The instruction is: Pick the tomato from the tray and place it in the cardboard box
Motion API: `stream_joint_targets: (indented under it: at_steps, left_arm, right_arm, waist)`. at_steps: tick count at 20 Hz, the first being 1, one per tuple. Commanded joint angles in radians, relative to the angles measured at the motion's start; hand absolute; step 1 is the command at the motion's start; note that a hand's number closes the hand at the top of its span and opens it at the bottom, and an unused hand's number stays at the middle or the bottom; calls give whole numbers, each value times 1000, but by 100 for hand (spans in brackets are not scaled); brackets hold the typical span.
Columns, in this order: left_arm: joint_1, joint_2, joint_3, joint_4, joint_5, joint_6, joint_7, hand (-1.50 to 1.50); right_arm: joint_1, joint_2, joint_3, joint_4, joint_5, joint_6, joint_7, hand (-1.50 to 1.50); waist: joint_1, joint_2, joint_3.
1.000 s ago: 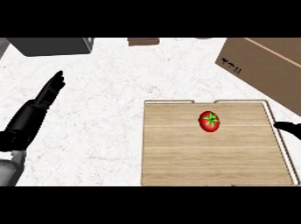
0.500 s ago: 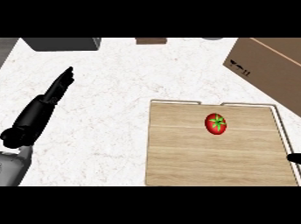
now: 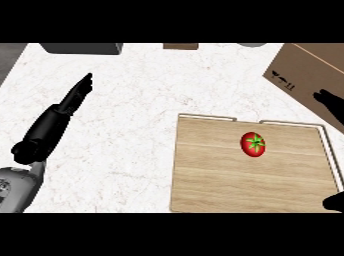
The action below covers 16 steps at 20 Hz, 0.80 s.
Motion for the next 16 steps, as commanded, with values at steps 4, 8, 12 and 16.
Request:
stream_joint_targets:
  at_steps: [4, 8, 12, 16]
  left_arm:
    - [-34, -8, 27, 60, 1, -45, -17, 0]
    - [-50, -22, 49, 81, -20, -42, -14, 0]
    - [8, -20, 51, 31, -25, -60, -18, 0]
    - [13, -51, 39, 3, -57, -35, 4, 0]
  right_arm:
    - [-281, 153, 209, 35, 18, 171, 369, -150]
    - [-323, 307, 284, 89, 62, 169, 474, -150]
    - [-406, 390, 286, 194, 46, 198, 500, -150]
    - [-367, 384, 287, 207, 89, 199, 500, -150]
  waist:
    - [8, 3, 0]
    - [-14, -1, 1]
    - [-9, -3, 2]
    - [-22, -5, 2]
